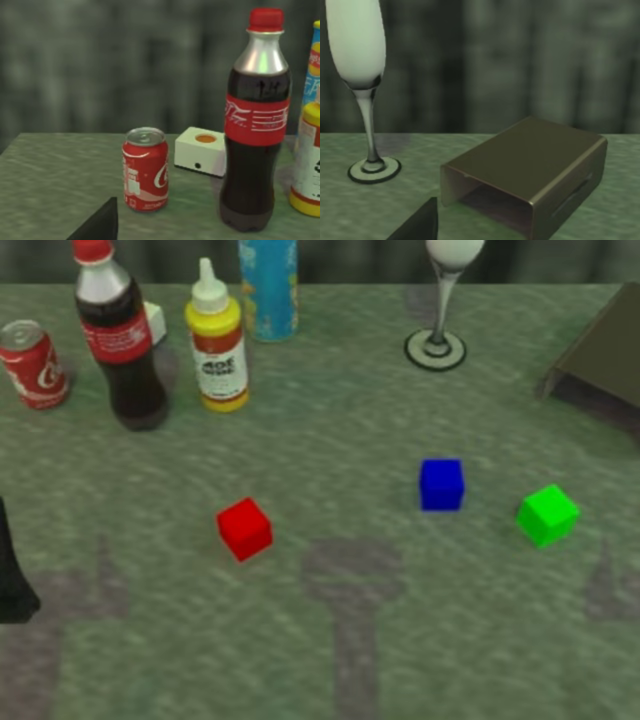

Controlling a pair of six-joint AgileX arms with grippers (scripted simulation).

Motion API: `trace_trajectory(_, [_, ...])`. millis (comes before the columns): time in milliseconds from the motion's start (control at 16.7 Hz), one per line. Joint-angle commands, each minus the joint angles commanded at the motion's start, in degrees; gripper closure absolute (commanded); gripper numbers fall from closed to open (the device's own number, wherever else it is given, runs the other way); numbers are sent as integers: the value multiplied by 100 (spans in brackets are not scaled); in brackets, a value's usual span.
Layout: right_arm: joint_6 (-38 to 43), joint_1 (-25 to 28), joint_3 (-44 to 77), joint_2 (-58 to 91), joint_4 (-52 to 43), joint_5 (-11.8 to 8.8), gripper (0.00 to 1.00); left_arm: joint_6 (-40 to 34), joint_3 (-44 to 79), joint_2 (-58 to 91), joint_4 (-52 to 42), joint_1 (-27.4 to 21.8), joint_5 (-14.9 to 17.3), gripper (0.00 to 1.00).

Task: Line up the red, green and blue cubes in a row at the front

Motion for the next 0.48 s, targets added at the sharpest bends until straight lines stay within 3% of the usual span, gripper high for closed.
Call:
trace_trajectory(240, [0,0,0,0,0,0,0,50,175,175,-120,-64,9,0])
trace_trajectory(480, [0,0,0,0,0,0,0,329,1216,1261,-800,-384,21,0])
